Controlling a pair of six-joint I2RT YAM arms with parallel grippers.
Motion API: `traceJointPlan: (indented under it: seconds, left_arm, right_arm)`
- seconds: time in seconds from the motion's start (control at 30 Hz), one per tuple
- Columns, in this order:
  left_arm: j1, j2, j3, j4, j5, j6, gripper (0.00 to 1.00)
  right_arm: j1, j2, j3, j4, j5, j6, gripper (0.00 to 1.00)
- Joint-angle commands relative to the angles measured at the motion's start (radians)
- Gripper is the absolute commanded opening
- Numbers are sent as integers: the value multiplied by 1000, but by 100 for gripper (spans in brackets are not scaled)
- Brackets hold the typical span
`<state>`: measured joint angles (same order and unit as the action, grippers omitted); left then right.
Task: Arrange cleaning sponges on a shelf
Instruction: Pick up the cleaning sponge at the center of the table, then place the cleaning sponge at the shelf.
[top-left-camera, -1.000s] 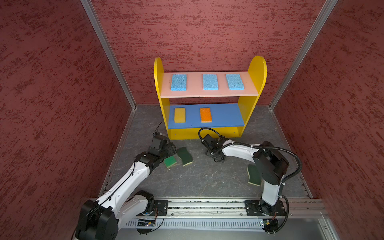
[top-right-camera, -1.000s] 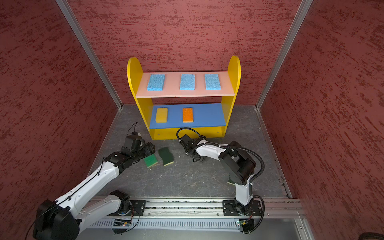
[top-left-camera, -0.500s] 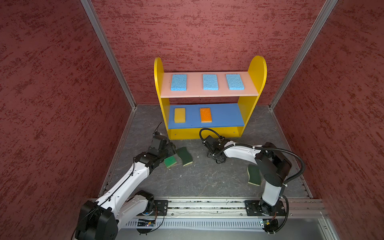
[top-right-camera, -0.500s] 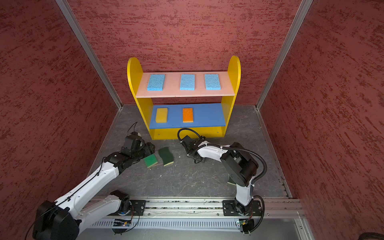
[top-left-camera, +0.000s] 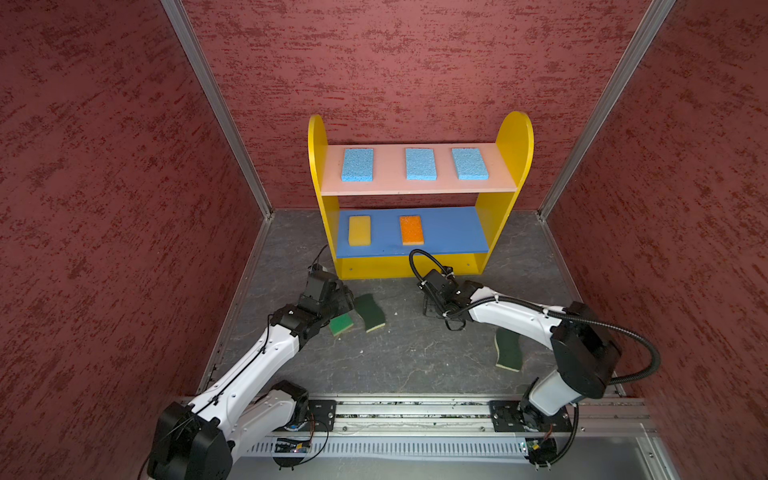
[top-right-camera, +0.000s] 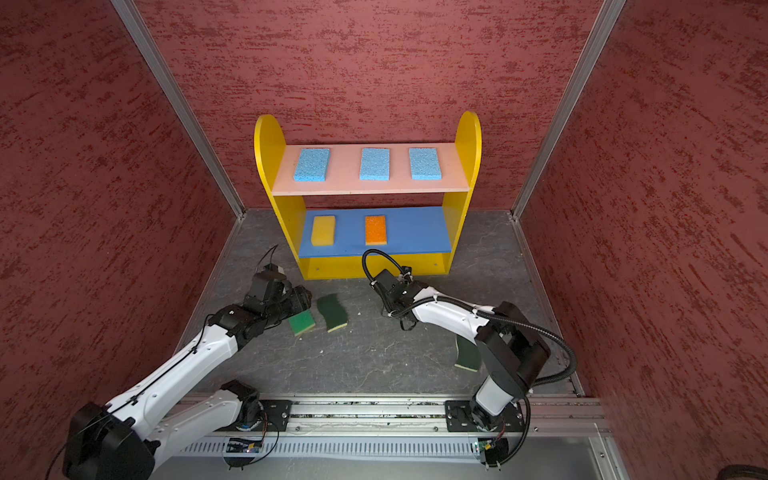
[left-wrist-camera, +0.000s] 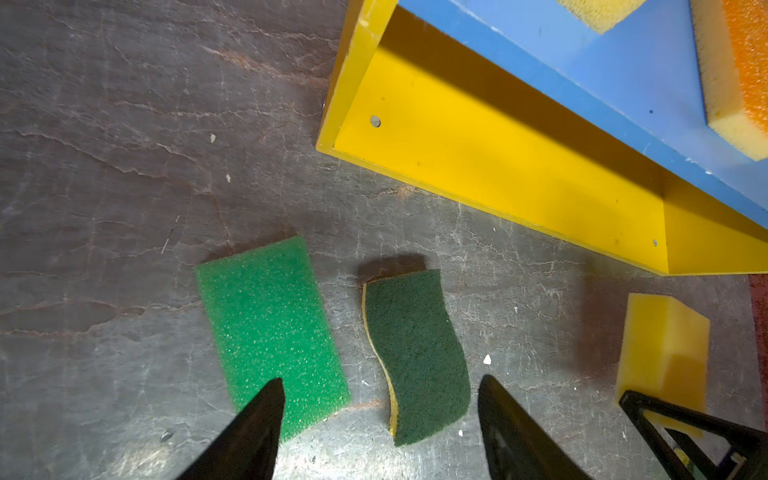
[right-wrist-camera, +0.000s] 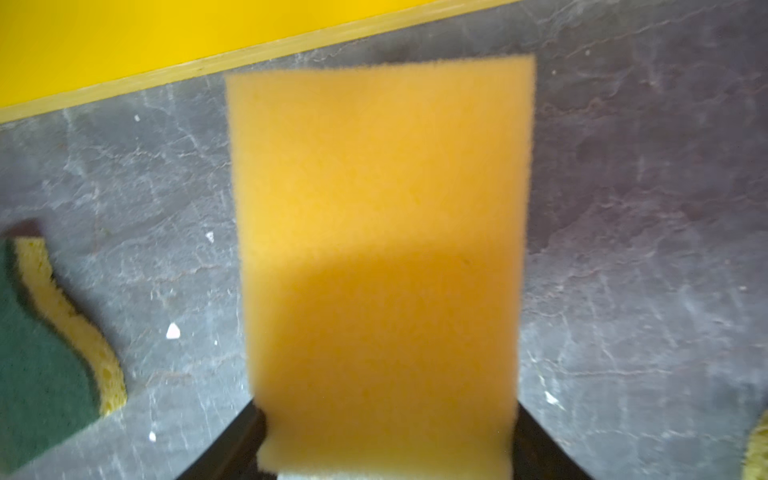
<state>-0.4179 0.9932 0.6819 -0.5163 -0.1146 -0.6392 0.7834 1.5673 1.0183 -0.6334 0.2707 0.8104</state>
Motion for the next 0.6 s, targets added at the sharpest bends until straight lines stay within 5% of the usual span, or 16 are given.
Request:
traceJointPlan:
  seconds: [0.0, 0.57]
  left_arm:
    - [-22, -17, 34, -11, -48, -4, 74]
    - [-105, 48, 88, 50, -100, -23, 74]
  right_arm:
    - [-4, -92, -15, -13, 63, -80, 70]
    - [-35, -252, -2, 13, 258, -329, 70]
